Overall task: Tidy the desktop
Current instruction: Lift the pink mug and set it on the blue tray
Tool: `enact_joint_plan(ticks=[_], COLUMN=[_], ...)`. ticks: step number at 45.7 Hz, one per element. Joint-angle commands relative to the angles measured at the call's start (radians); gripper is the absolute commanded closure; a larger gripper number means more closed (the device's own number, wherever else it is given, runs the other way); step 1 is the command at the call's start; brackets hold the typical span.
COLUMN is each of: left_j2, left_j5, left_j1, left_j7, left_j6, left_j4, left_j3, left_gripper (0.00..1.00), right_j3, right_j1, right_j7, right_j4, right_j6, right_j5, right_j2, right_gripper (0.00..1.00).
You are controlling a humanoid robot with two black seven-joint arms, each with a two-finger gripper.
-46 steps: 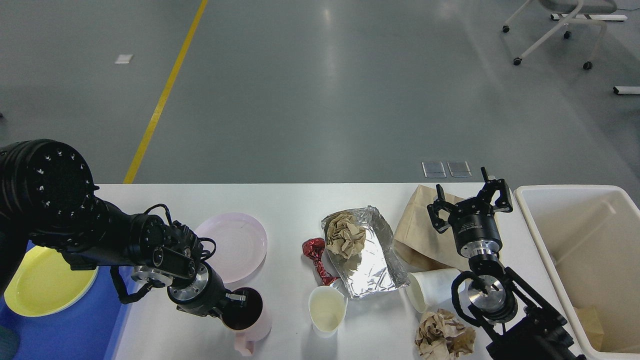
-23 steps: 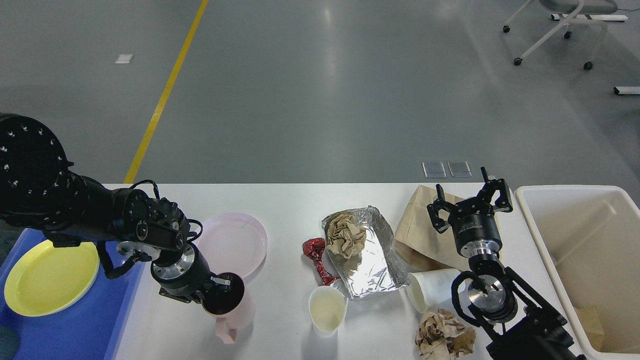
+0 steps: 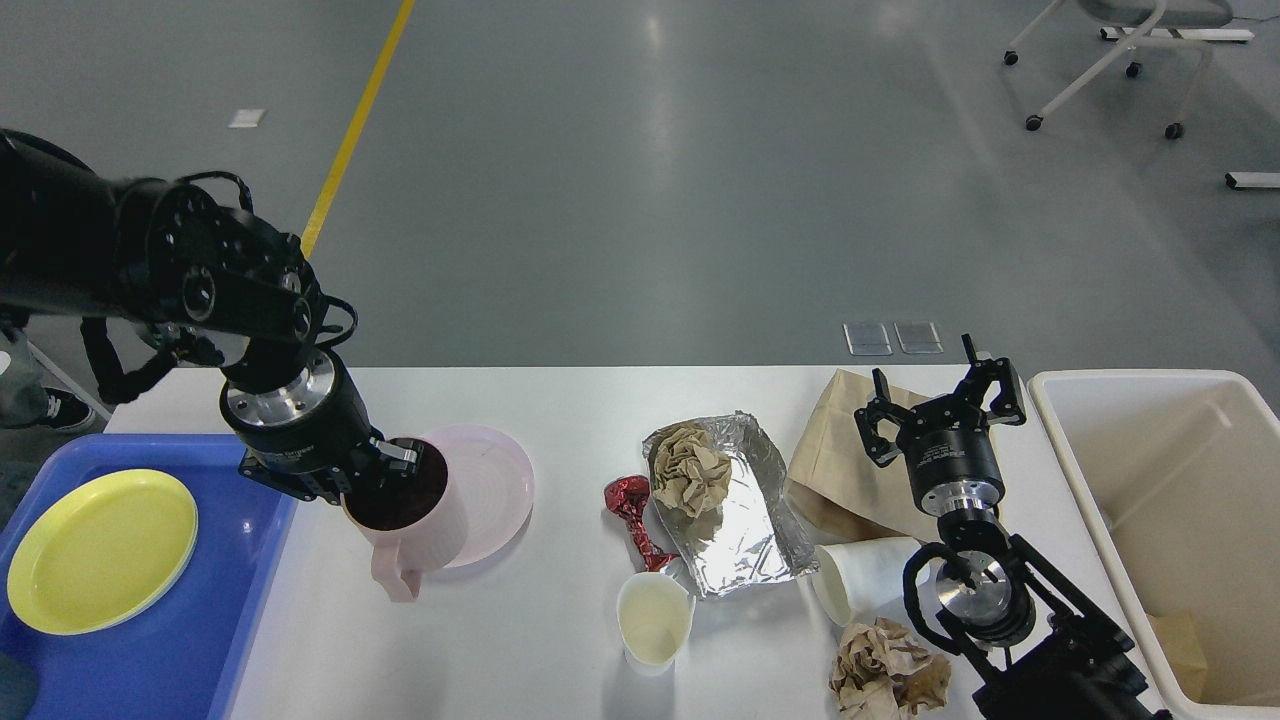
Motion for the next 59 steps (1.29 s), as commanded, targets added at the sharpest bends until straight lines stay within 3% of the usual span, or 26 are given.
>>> enact_joint_plan(ticks=[1,14,27,42,52,59], left_j2=[0.0,0.003,0.015,0.274,0.493,0.624], left_j5=[-0.027,-0.069,-0.075,0.015,0.215,0.351], left_j1=[-0.181,-0.512,-0.516,-0.335,-0.091,0.085], left_j7=[-0.003,-0.013,-0.015,0.011,-0.003,-0.023], left_j6=[-0.064,-0.327,-0.339,-0.333,-0.324,-0.315], left_j4=[-0.078,-0.135,-0.136,0.0,0.16,0.267], left_j3=[0.023,0.038,0.07,0.219,0.199,0.103], left_gripper=[1.0,1.0,1.0,1.0,1.0,1.0], right_j3=[0.0,0.0,0.0,0.0,0.0,0.0], right_j1=[0.0,0.001,0.001,0.0,0.001,0.001], right_j7=[0.0,0.0,0.0,0.0,0.0,0.0], right_j4=[0.0,0.0,0.0,0.0,0.002,0.002], right_j6=[-0.001,0.0,-0.001,0.0,0.0,-0.001], right_j5=[0.0,0.0,0.0,0.0,0.0,0.0], right_j2=[0.001,0.001,-0.001,-0.001,-0.001,0.001], right_gripper=[0.0,0.0,0.0,0.0,0.0,0.0])
